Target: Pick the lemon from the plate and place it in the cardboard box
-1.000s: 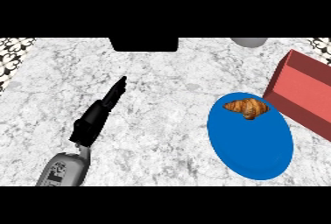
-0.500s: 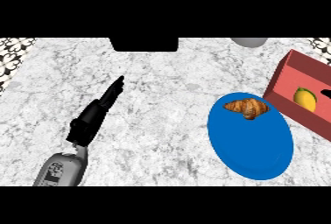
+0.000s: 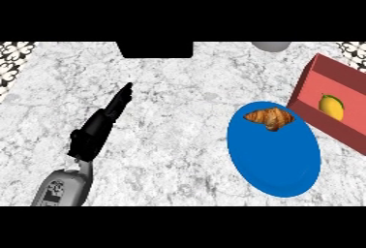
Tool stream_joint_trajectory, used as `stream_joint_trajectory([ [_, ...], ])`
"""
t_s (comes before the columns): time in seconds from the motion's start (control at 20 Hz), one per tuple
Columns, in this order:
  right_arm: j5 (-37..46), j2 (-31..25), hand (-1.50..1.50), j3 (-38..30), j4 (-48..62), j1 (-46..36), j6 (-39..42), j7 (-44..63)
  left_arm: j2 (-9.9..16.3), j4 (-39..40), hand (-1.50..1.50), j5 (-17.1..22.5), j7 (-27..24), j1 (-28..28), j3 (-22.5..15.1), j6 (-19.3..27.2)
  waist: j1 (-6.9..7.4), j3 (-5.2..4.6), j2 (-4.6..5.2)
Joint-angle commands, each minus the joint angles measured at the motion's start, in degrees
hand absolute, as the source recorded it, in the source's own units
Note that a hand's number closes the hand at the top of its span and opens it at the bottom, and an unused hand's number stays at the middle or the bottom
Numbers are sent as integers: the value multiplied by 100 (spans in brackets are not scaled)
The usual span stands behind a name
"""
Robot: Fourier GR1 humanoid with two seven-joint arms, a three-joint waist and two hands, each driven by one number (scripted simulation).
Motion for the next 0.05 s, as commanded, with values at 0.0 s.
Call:
stream_joint_trajectory([
  [0.0, -909, -274, -150, -877, 280, 293, 360, -568, 101, 11, 0, 98, -177, 231, 92, -146, -11, -1, 8],
])
